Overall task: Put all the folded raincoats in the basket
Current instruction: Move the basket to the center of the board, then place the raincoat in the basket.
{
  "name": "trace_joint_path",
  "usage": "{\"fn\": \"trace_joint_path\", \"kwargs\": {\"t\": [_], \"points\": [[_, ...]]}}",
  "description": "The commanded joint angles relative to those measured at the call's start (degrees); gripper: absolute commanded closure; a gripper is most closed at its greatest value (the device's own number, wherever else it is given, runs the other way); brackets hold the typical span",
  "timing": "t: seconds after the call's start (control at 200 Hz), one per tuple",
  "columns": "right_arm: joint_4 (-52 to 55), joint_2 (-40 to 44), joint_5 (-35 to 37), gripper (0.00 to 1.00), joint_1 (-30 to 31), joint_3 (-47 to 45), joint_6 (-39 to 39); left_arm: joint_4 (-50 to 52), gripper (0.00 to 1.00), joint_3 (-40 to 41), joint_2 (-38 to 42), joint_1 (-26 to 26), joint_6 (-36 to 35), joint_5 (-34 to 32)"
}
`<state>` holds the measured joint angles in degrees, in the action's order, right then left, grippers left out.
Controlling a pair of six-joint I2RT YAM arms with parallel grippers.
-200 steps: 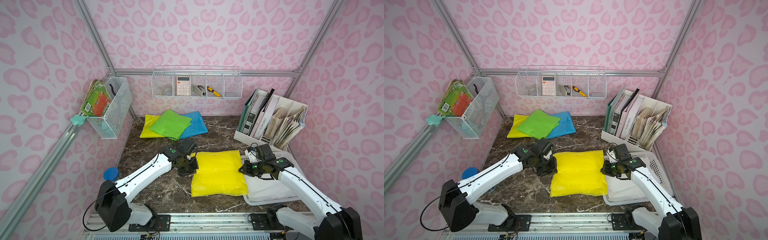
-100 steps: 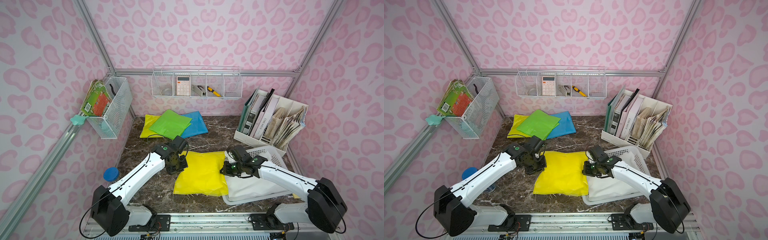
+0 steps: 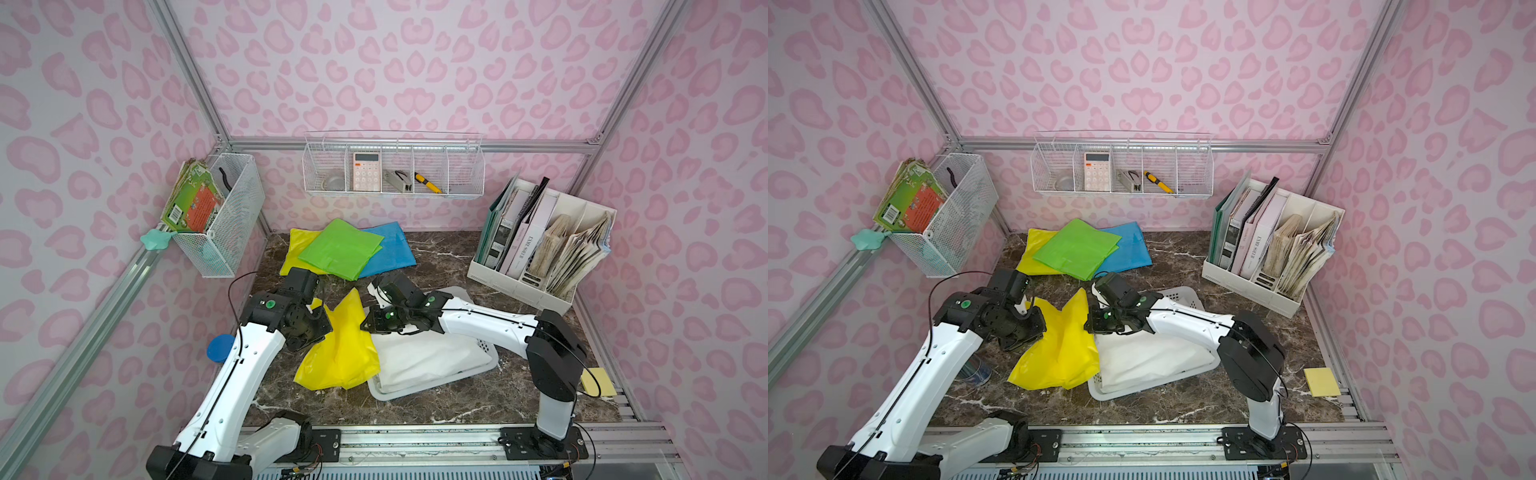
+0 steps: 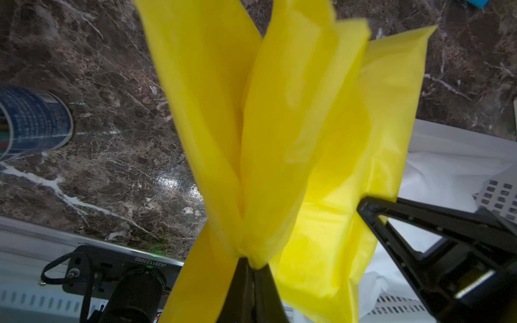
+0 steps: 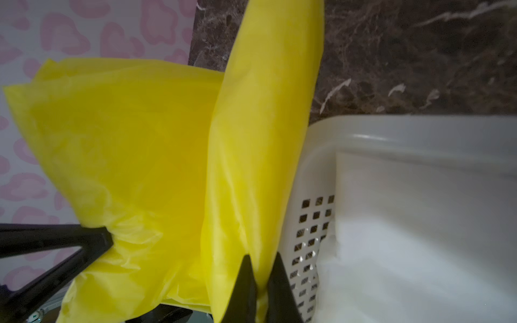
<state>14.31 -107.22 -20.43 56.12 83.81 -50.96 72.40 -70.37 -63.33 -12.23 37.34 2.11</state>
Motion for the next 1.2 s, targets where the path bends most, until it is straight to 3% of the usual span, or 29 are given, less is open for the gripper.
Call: {"fn": "trace_joint_path", "kwargs": {"t": [0.0, 0.17, 0.31, 0.395, 0.77, 1.02, 1.195], "points": [[4.5, 2.7, -1.8, 1.00, -2.5, 0.6, 4.1, 5.8, 1.00, -3.9, 0.7, 0.4, -1.8, -0.3], [8.1, 11.7, -5.0, 1.00, -9.9, -4.2, 7.9, 3.8, 1.00, -6.4, 3.8, 0.4, -1.6, 5.8], [10.7, 18.4, -6.7, 1.00, -18.1, -11.2, 11.5, -6.2, 1.00, -0.6, 6.7, 0.1, 4.7, 17.2], [10.7, 21.6, -8.4, 1.00, -22.9, -15.8, 12.7, -11.9, 1.00, 4.9, 6.0, -1.7, 9.1, 20.9], [15.1, 25.5, -7.0, 1.00, -32.6, -25.1, 20.3, -20.6, 1.00, 9.3, -8.1, -21.7, 16.9, 11.5], [15.0, 26.2, -4.4, 1.00, -33.2, -28.4, 22.0, -22.4, 1.00, 13.0, -10.5, -23.3, 16.6, 7.0], [15.4, 27.4, -4.0, 1.00, -33.9, -29.1, 22.7, -24.5, 1.00, 15.1, -11.3, -24.0, 17.1, 9.3]]}}
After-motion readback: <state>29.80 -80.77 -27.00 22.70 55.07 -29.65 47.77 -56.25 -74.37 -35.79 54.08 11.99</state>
